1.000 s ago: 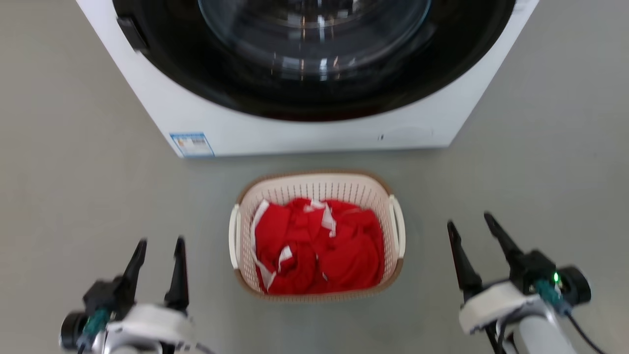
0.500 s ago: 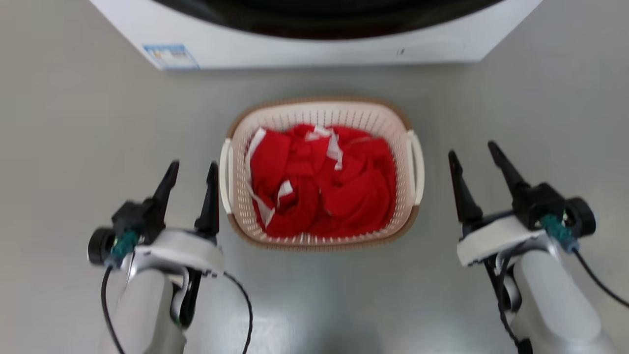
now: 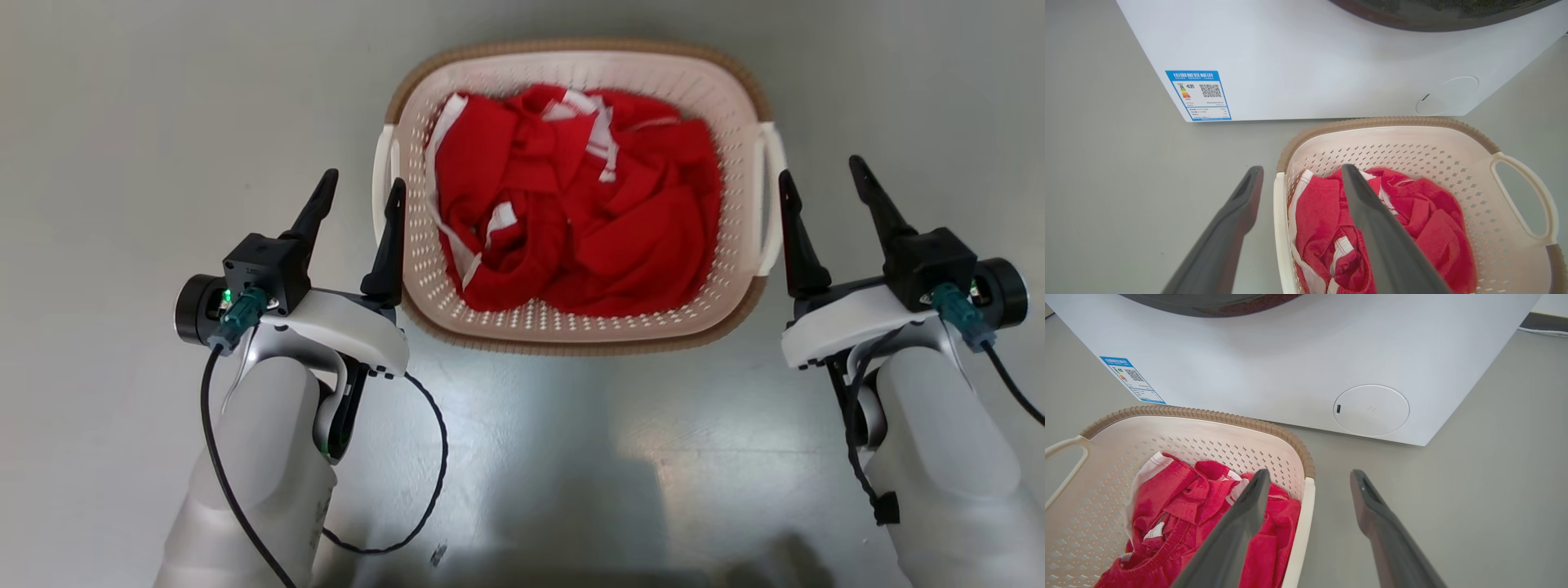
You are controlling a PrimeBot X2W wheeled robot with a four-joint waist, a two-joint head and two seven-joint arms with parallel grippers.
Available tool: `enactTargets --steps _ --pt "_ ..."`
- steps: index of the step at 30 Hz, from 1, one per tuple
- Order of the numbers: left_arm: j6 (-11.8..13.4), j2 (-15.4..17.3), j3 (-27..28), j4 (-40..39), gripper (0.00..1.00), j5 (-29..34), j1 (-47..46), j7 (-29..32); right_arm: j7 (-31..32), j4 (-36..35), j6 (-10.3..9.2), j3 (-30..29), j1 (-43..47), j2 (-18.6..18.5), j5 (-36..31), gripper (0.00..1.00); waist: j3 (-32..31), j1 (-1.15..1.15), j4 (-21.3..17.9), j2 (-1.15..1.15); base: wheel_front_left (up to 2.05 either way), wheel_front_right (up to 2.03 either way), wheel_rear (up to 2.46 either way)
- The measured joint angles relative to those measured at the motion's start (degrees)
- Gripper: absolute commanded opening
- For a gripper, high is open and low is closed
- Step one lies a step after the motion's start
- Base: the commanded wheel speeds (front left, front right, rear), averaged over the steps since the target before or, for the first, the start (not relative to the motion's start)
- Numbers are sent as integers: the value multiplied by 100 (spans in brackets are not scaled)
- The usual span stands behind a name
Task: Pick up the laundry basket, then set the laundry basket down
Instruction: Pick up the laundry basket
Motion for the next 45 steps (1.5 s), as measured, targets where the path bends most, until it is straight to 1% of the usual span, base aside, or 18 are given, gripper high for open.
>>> enactTargets --steps 3,12,19,29,41,45 --pt "0 0 -66 132 100 -110 -74 0 0 23 0 -31 -76 -13 -11 100 176 0 49 0 0 0 0" --pt "2 -12 -413 127 100 -452 -379 0 0 13 0 -152 -252 -30 -115 100 617 0 137 0 0 0 0" --pt "77 -16 -578 164 100 -641 -571 0 0 -22 0 -216 -286 -38 -203 100 877 0 227 0 0 0 0" --pt "212 -21 -760 278 100 -801 -734 0 0 -33 0 -187 -292 -46 -198 100 1101 0 303 0 0 0 0" --pt "215 -21 -957 433 100 -903 -811 0 0 -86 0 -98 -297 -49 -132 100 1262 0 296 0 0 0 0" --pt "216 -22 -1031 434 100 -1039 -843 0 0 -93 0 -91 -296 -49 -97 100 1300 0 301 0 0 0 0"
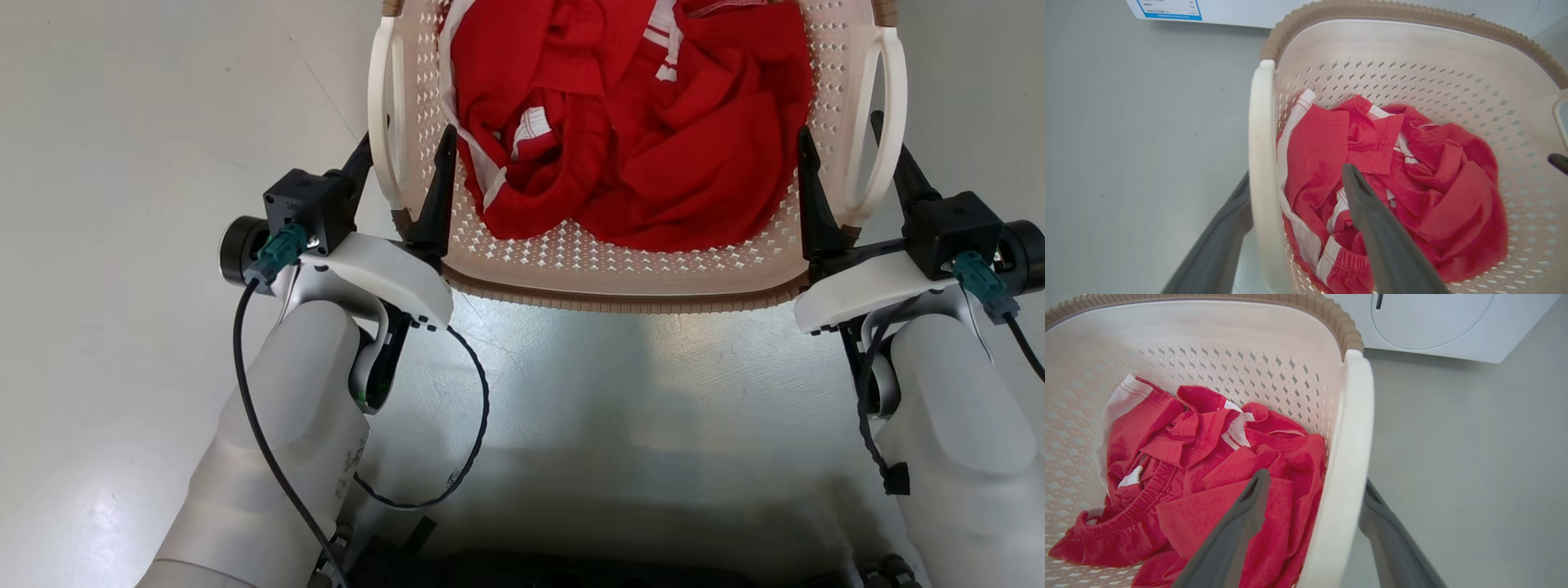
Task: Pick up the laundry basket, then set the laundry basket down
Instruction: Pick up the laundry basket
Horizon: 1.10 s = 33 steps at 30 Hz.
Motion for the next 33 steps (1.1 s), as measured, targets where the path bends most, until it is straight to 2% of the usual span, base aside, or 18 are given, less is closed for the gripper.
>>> enactTargets --steps 33 --pt "52 9 -252 224 100 -92 -83 -1 0 118 0 27 9 -2 212 100 32 0 1 0 0 0 0"
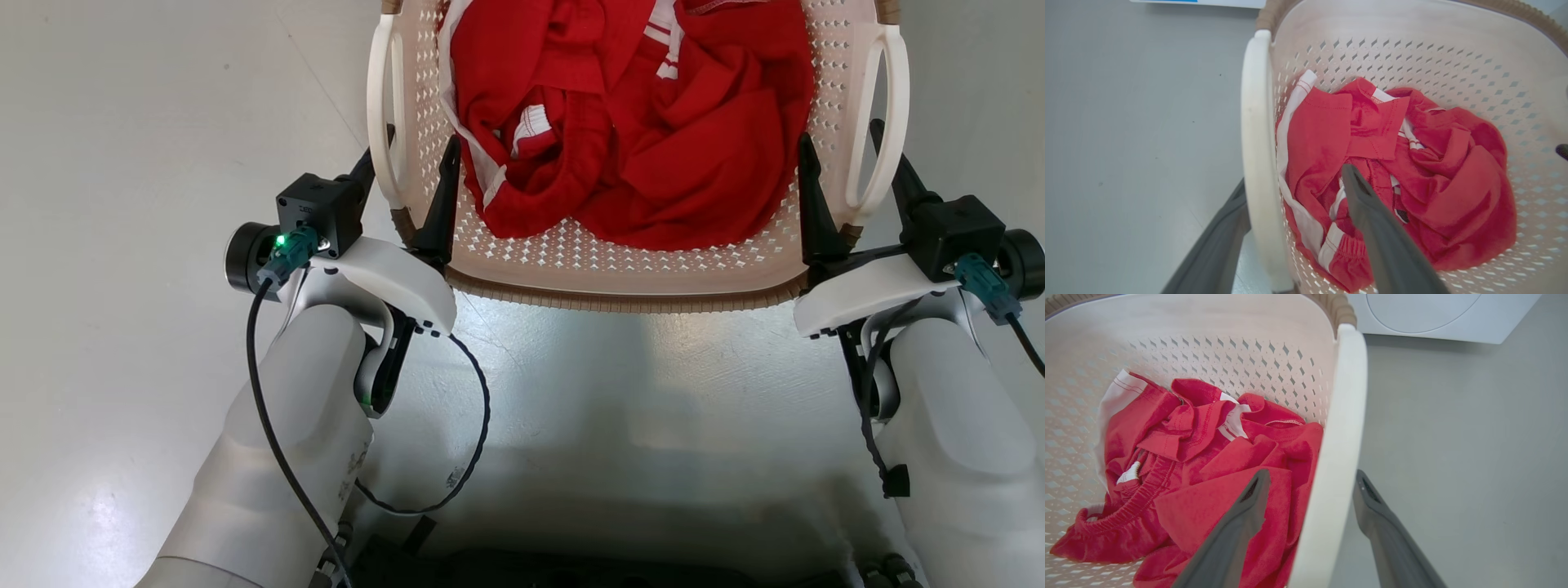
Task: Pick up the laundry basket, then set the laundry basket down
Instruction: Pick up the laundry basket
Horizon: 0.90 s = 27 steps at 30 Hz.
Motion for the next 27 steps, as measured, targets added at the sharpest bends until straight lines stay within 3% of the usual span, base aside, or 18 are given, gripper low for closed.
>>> enactTargets --steps 11,12,13,14,15,16,17,27 --pt "-2 -3 -22 84 100 0 -5 1 -46 96 7 63 -1 0 211 100 29 0 6 0 0 0 0" --pt "-8 -2 -44 98 96 0 -10 0 -56 129 8 53 -2 1 258 100 35 0 4 0 0 0 0" --pt "-9 -2 -65 108 85 0 -18 1 -63 145 8 44 -3 1 344 100 41 0 7 0 0 0 0" --pt "-13 2 -83 105 48 1 -31 0 -93 175 9 22 -3 2 420 86 48 0 11 0 0 0 0" --pt "-13 2 -83 105 12 1 -31 0 -93 175 9 22 -3 2 420 43 48 0 11 0 0 0 0" --pt "-37 8 -116 109 0 0 -52 0 -101 201 10 23 -5 1 485 15 56 0 13 0 0 0 0" --pt "-46 10 -135 112 0 -1 -73 0 -107 226 35 52 -8 -4 560 0 63 0 17 0 0 0 0" --pt "-34 29 -253 227 0 -224 -120 -19 -203 401 2 312 -20 21 981 0 34 0 21 0 0 0 0"
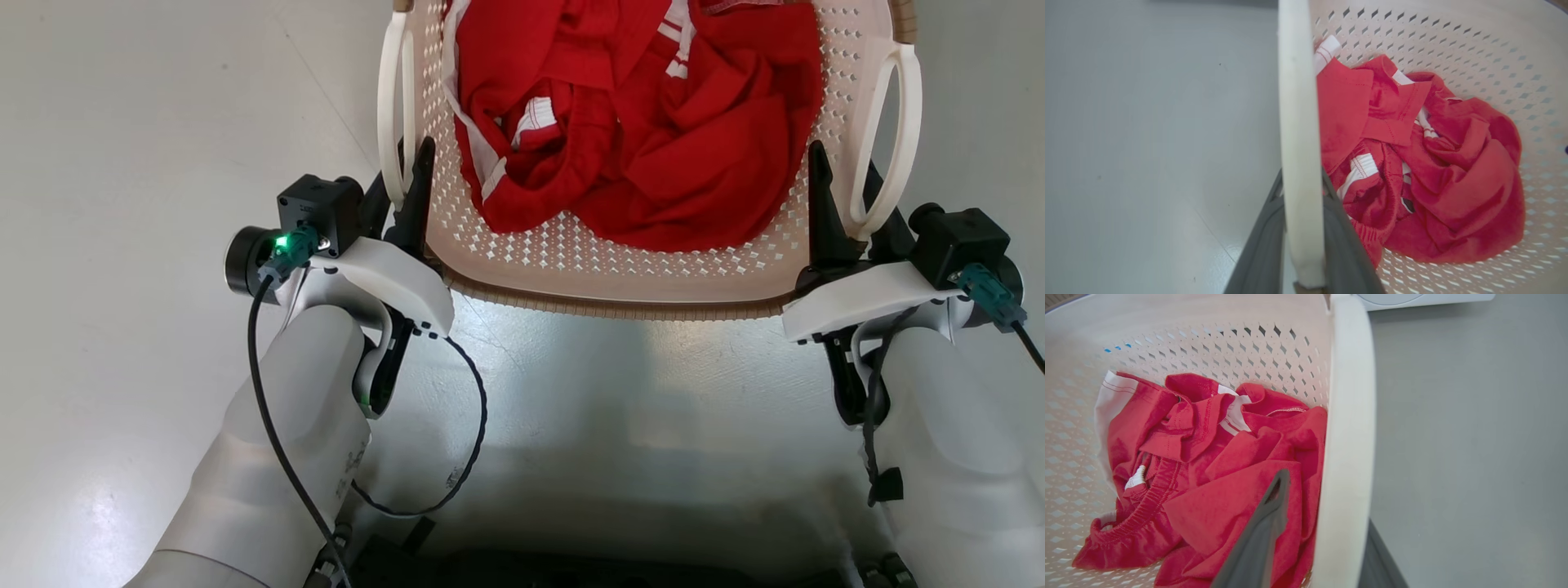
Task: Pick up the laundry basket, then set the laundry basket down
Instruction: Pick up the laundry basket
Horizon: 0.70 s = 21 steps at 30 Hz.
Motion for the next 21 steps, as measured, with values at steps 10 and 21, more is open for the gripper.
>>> enactTargets --steps 10,21 --pt "-1 -75 -208 492 0 -93 -10 19 141 380 -35 86 -31 18 186 0 -267 0 -41 0 0 0 0" --pt "-78 -135 -516 1599 0 -301 -8 20 155 1250 -36 803 -125 84 942 0 -924 0 -227 0 0 0 0"
